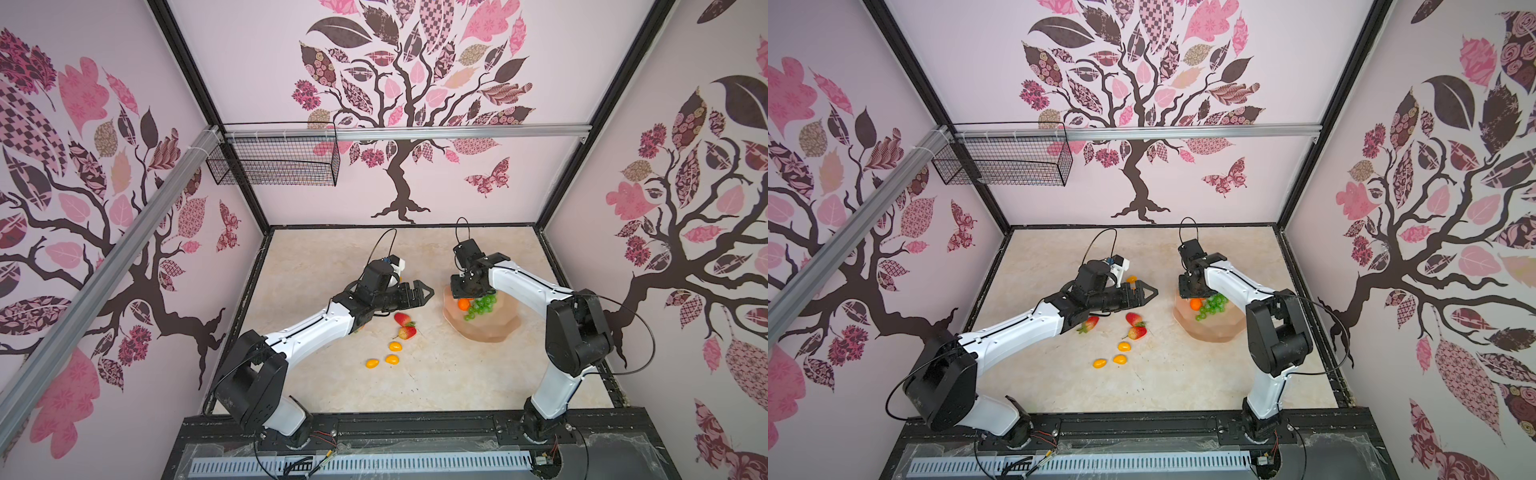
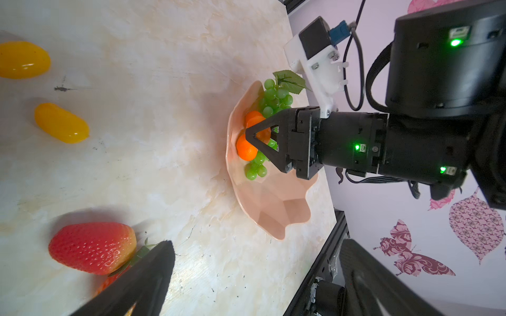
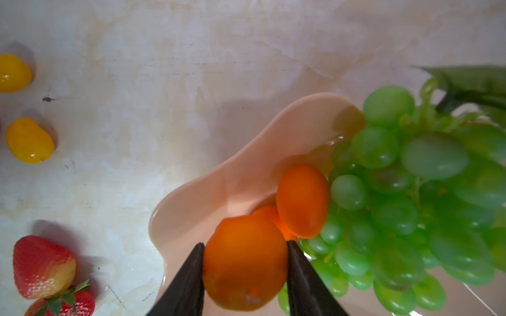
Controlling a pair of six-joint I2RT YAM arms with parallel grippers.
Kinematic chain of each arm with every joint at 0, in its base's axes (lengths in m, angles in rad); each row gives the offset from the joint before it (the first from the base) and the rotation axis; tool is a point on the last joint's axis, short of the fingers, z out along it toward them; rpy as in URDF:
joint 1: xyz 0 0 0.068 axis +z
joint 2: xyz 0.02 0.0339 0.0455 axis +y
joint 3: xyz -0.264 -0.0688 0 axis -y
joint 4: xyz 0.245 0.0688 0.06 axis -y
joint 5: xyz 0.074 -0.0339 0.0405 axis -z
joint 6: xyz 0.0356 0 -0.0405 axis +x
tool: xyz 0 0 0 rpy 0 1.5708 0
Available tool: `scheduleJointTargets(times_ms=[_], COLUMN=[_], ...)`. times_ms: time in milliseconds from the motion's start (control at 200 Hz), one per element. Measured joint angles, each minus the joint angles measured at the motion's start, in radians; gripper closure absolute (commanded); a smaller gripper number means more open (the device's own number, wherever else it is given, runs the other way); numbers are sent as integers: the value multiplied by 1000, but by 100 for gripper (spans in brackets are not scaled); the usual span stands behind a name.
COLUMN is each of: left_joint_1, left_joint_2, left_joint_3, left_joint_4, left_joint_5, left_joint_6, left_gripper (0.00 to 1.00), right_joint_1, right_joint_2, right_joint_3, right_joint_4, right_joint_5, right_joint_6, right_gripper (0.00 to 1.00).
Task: Arrange fruit in a fruit bowl
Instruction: Place the fruit in the fruit bowl.
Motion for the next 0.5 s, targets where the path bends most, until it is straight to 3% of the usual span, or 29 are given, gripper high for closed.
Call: scheduleJointTargets(times_ms=[500], left_joint_1=[-2], left_joint_2=[0], left_joint_3=[0], left_joint_4=[1], left_joint_5=[-1], left_joint_6=[1], left_gripper=[2], right_joint_1=[-1], right_joint_2=[57], right_joint_3=[21], right_joint_4=[19], right_joint_5=[-1], right_joint_6=[3], right_gripper=[48])
